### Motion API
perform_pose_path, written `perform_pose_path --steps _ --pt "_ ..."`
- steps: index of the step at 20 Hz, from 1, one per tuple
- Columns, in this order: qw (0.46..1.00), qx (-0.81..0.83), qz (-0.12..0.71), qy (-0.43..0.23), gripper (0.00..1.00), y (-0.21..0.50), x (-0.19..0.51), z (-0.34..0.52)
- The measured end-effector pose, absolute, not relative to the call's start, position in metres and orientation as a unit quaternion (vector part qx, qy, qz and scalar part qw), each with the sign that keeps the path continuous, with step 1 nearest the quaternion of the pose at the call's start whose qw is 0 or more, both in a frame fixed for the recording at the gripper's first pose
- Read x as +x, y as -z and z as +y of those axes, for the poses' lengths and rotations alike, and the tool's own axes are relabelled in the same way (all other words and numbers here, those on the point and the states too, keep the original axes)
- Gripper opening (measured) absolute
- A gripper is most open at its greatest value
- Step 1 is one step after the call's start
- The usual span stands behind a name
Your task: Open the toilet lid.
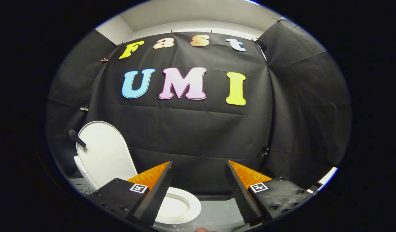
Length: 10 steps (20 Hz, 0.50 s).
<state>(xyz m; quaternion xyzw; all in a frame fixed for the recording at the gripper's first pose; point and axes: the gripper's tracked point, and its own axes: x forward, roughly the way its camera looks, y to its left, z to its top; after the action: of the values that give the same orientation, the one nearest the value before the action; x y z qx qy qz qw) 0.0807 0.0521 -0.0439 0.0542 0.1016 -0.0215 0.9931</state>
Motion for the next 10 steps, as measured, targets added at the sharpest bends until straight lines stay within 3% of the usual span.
perform_pose_path --steps 10 --pt "0.993 0.044 0.106 0.024 0.99 0.0507 0.0791 0.0401"
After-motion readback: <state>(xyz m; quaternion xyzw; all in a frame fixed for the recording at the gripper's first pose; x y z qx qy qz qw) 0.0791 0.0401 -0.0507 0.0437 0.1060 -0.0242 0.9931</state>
